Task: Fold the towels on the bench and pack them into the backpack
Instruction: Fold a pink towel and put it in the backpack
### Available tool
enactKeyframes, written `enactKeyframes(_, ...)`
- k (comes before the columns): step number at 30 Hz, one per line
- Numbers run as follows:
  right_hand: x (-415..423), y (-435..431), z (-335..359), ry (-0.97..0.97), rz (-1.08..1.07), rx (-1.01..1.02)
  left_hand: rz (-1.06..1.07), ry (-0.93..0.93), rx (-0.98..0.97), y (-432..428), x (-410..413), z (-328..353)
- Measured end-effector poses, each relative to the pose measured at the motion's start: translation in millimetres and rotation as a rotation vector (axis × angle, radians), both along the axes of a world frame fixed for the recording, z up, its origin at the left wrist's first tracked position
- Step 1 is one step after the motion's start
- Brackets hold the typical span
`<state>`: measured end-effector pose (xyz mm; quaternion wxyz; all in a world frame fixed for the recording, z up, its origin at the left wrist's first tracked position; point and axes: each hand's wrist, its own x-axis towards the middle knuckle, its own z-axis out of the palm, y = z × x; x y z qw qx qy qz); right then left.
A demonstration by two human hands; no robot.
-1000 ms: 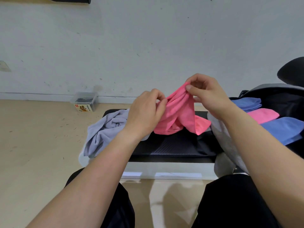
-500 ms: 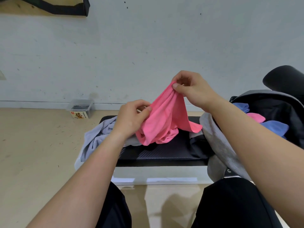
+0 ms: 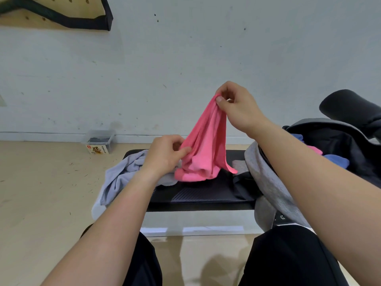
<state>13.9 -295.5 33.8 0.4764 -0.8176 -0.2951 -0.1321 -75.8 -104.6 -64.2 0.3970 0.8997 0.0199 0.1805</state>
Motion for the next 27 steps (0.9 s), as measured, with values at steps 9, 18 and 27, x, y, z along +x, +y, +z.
enactKeyframes(9, 24, -29, -17, 0.049, -0.258, -0.056, 0.217, 0.03, -0.116, 33, 6, -2)
enactKeyframes(18, 38, -53, -58, 0.178, -0.488, -0.061, 0.191, 0.161, -0.312, 39, -1, -7)
enactKeyframes(27, 38, -50, -78, 0.228, -0.484, -0.118, 0.197, 0.173, -0.266, 28, -3, -11)
